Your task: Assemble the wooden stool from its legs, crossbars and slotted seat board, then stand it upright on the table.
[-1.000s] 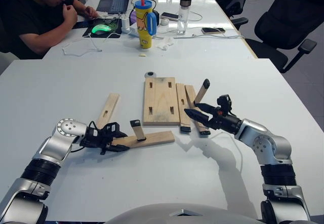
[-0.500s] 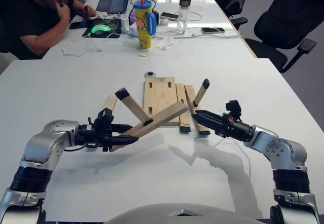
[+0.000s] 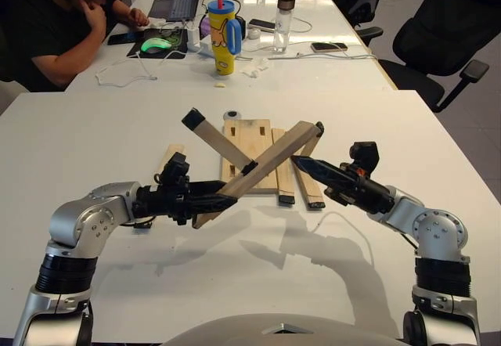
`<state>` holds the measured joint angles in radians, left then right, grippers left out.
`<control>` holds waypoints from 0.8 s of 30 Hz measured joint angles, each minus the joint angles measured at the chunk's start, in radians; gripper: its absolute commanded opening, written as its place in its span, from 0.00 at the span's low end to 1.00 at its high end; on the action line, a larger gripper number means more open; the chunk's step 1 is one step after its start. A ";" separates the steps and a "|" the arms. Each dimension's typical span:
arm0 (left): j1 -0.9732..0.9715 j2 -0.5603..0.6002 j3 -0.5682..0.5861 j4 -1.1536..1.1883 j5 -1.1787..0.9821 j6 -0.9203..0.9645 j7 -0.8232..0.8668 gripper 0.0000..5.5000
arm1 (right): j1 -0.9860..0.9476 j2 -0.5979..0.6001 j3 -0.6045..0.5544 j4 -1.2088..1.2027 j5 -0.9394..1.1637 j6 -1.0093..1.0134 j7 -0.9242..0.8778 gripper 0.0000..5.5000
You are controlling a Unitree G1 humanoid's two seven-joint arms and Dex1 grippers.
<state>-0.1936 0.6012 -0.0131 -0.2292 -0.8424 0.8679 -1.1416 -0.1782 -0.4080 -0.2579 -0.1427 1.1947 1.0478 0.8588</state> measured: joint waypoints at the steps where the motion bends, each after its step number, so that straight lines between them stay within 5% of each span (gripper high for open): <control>1: 0.000 -0.002 -0.008 -0.003 0.000 0.002 0.000 0.38 | -0.002 0.002 0.002 0.000 -0.001 -0.002 -0.001 0.98; 4: 0.000 -0.007 -0.023 -0.012 0.000 0.006 0.000 0.38 | -0.010 0.008 0.002 0.000 0.007 -0.010 -0.004 0.98; 24: 0.000 -0.009 -0.041 -0.030 -0.021 0.045 0.023 0.38 | -0.012 0.006 0.018 -0.004 0.078 0.005 -0.006 0.40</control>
<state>-0.1933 0.5922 -0.0539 -0.2588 -0.8639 0.9130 -1.1189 -0.1898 -0.4019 -0.2398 -0.1468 1.2722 1.0528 0.8528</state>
